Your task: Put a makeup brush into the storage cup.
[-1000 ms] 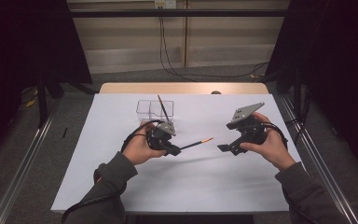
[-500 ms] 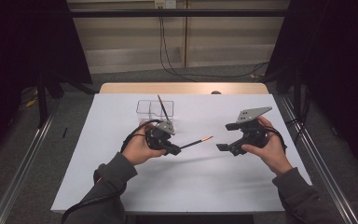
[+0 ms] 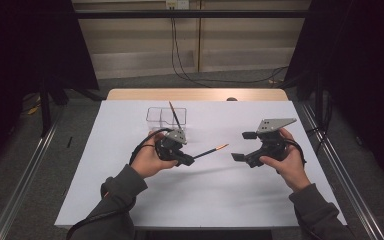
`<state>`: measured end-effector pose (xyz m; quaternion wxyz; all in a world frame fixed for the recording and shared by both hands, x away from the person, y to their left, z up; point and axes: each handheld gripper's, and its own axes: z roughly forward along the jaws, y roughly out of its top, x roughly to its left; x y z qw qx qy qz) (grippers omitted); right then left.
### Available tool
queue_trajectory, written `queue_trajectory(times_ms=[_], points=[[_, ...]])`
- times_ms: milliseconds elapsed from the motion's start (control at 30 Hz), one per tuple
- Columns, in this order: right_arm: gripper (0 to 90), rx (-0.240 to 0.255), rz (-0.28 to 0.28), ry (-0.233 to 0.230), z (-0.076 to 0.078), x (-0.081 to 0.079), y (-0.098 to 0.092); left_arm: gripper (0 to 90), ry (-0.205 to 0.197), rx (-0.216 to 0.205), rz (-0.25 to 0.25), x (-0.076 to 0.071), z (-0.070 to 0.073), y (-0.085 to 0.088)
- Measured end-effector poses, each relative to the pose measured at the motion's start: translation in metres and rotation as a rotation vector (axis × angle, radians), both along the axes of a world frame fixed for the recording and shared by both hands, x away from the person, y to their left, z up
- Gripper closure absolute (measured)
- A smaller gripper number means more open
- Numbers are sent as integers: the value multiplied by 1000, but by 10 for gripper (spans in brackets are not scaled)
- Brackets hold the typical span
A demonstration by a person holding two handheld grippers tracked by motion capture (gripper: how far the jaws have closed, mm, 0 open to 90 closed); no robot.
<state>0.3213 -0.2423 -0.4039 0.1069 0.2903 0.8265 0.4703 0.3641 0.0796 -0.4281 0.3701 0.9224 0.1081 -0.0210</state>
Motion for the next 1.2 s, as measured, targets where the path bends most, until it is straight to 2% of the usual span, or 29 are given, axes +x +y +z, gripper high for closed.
queue_trajectory(times_ms=[333,367,433,533,633,700,800,833,867,933,967,1033,1067,1133,1200], points=[[70,1,-9,5,-2,0,-1,856,-8,-34,26,-1,0,2],[70,1,-10,3,-2,0,-1,857,-6,-51,26,-1,-1,2],[70,1,-13,2,-2,1,-2,857,-11,-52,28,-1,0,3],[70,13,-15,5,-2,1,-3,857,-8,-86,48,-1,0,4],[70,18,-19,4,-2,1,-2,857,-10,-101,64,-2,0,5],[70,24,-22,0,-2,1,-3,857,-15,-90,66,-2,1,6],[70,29,-25,3,-2,1,-2,857,-3,-153,86,-3,-1,6],[70,30,-26,2,-2,1,-2,857,-6,-152,92,-3,-1,7],[71,31,-28,3,-2,1,-2,857,-1,-181,99,-3,-2,6],[78,34,-31,3,-2,1,-2,857,-4,-189,110,-3,-2,7],[79,35,-33,6,-2,1,-1,857,0,-212,115,-3,-2,7],[77,43,-34,13,-2,2,-1,857,-2,-224,124,-4,-2,8],[77,47,-38,13,-2,2,-1,857,1,-245,129,-4,-2,8],[77,53,-39,11,-1,2,-2,857,-5,-249,133,-4,-2,8],[79,56,-43,9,0,1,-1,857,-1,-283,147,-5,-3,8]])
